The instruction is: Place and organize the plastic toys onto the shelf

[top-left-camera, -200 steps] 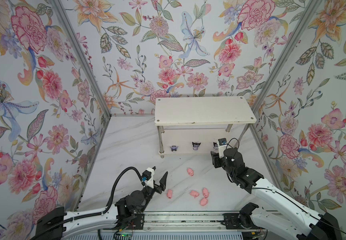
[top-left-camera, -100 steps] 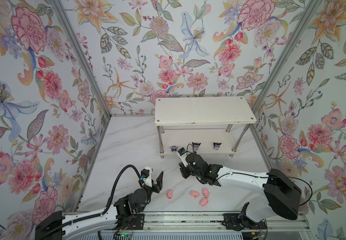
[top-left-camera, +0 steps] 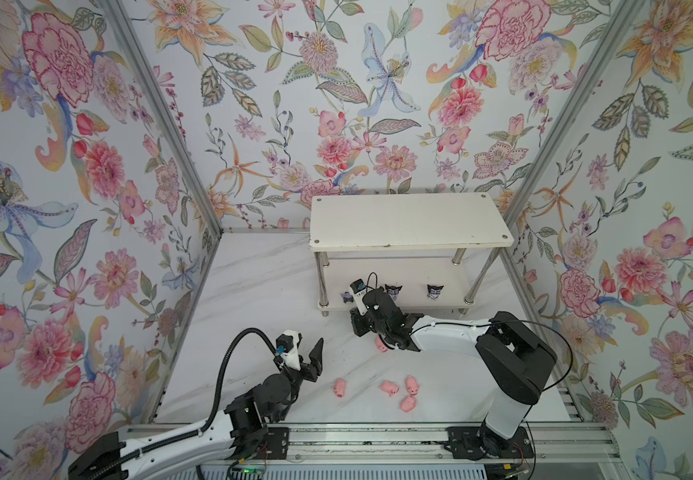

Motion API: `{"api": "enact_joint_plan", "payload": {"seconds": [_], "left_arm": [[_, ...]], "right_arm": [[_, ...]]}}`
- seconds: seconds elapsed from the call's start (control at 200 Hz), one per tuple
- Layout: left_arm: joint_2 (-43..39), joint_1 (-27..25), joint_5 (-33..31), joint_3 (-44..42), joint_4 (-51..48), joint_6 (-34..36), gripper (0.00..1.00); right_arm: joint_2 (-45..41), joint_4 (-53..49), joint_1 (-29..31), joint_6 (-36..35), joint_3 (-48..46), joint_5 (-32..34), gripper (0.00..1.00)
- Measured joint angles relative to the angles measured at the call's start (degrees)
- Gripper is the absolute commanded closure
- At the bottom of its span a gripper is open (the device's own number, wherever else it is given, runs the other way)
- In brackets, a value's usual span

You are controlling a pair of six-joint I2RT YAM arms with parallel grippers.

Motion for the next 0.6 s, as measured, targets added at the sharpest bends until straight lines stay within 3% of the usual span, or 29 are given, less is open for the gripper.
{"api": "enact_joint_plan", "payload": {"seconds": [0.601], "left_arm": [[3.06, 1.62, 1.88, 0.00, 1.07, 0.00, 0.32]], "right_arm": [[3.98, 1.79, -3.63, 2.29, 4.11, -4.76, 1.00]]}}
